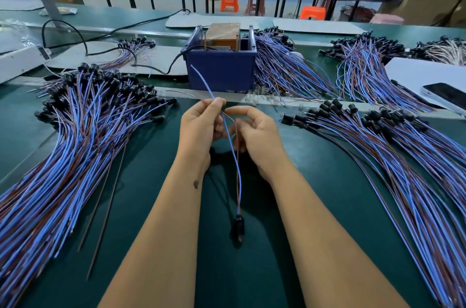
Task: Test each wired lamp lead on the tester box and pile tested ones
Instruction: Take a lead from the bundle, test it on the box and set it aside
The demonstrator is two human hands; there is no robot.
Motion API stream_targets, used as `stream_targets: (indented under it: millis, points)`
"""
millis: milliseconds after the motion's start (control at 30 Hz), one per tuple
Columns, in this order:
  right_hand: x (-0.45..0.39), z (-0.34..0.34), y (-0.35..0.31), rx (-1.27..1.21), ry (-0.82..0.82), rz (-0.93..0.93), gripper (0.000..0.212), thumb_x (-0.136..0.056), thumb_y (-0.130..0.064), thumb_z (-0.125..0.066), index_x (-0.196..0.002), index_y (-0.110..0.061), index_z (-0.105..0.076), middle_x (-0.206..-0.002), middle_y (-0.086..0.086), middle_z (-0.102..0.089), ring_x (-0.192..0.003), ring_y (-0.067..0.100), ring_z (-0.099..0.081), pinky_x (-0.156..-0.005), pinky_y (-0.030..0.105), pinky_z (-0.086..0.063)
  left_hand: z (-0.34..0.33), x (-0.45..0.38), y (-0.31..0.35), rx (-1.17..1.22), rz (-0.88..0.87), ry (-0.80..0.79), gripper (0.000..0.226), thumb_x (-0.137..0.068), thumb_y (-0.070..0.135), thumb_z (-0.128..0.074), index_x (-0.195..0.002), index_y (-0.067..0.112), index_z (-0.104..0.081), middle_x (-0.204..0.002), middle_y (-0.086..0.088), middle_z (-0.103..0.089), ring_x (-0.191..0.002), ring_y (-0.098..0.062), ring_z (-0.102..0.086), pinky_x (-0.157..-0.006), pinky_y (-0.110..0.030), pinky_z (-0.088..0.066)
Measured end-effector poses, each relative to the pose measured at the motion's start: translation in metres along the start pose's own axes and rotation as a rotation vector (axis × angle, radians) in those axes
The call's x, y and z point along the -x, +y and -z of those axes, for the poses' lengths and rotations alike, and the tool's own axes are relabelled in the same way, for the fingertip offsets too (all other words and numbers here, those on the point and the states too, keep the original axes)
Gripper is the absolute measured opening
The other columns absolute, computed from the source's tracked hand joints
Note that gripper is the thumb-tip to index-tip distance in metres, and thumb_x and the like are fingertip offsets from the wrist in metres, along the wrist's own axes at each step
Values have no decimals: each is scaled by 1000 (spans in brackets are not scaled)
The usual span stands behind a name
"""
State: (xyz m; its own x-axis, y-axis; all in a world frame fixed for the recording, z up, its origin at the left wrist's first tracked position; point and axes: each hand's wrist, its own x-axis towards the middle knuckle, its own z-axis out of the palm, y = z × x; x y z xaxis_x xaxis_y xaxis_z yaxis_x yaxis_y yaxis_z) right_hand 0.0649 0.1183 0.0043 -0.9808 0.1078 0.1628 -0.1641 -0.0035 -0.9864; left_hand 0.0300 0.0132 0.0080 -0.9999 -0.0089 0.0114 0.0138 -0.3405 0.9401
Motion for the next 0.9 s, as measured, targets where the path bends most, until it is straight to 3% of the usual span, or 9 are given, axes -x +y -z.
stream_targets:
  millis: [100,167,300,433,533,600,667,767,900]
  points:
    - [3,-2,1,150,-182,63,55,-87,11,-59,-128,-25,-58,-76,4,-63,-65,11,-56,-61,25,-50,5,-4,1,92,-3,89,22,-96,13,-62,-75,16,-58,-52,8,-54,-44,-5,-46,-42,-17,-39]
    - [3,-5,1,108,-195,92,56,-86,4,-68,-131,-26,-56,-81,7,-62,-68,12,-55,-63,25,-52,9,-6,1,116,-15,132,23,-96,13,-63,-74,16,-58,-53,7,-57,-46,-5,-51,-44,-18,-43]
    - [0,1,-1,-126,17,84,19,-97,-7,-57,-110,-18,-65,-81,4,-71,-58,12,-62,-59,21,-51,11,-7,-3,21,-25,139,20,-96,14,-62,-77,17,-58,-57,7,-62,-51,-7,-57,-53,-18,-50]
    - [-10,20,4,-238,275,28,23,-102,-14,-49,-89,-15,-67,-61,-7,-63,-51,6,-58,-54,18,-48,9,-1,-3,-390,-184,-68,10,-88,12,-72,-79,16,-71,-68,4,-69,-65,-6,-61,-67,-17,-48]
    - [-16,38,10,128,408,9,31,-103,-21,-44,-77,-21,-60,-60,-8,-54,-56,8,-51,-60,25,-47,2,9,-8,-524,-162,-354,11,-78,2,-79,-82,12,-77,-72,5,-74,-66,0,-64,-67,-12,-49]
    - [-18,45,11,315,396,-25,32,-103,-20,-41,-73,-21,-53,-67,-2,-53,-64,16,-49,-69,36,-44,-4,14,-12,-630,-125,-547,22,-76,-4,-77,-91,12,-79,-81,2,-76,-73,0,-65,-76,-16,-52]
    - [-17,52,10,496,336,-59,30,-102,-21,-40,-75,-22,-51,-69,-3,-51,-68,19,-48,-71,34,-39,-7,16,-14,-739,-158,-684,33,-79,-10,-68,-94,17,-79,-87,8,-77,-79,4,-65,-82,-17,-51]
    - [-12,65,5,876,249,-123,24,-102,-28,-37,-90,-18,-54,-87,1,-57,-85,26,-51,-72,37,-38,-7,15,-13,-773,-186,-669,45,-81,-14,-55,-88,24,-79,-83,16,-75,-78,8,-66,-78,-9,-45]
    - [-1,84,-4,1125,224,-132,27,-104,-32,-32,-98,-15,-51,-87,3,-58,-82,29,-52,-62,36,-34,-9,16,-16,-731,-150,-615,52,-83,-13,-51,-81,34,-75,-84,8,-77,-81,0,-70,-77,-10,-48]
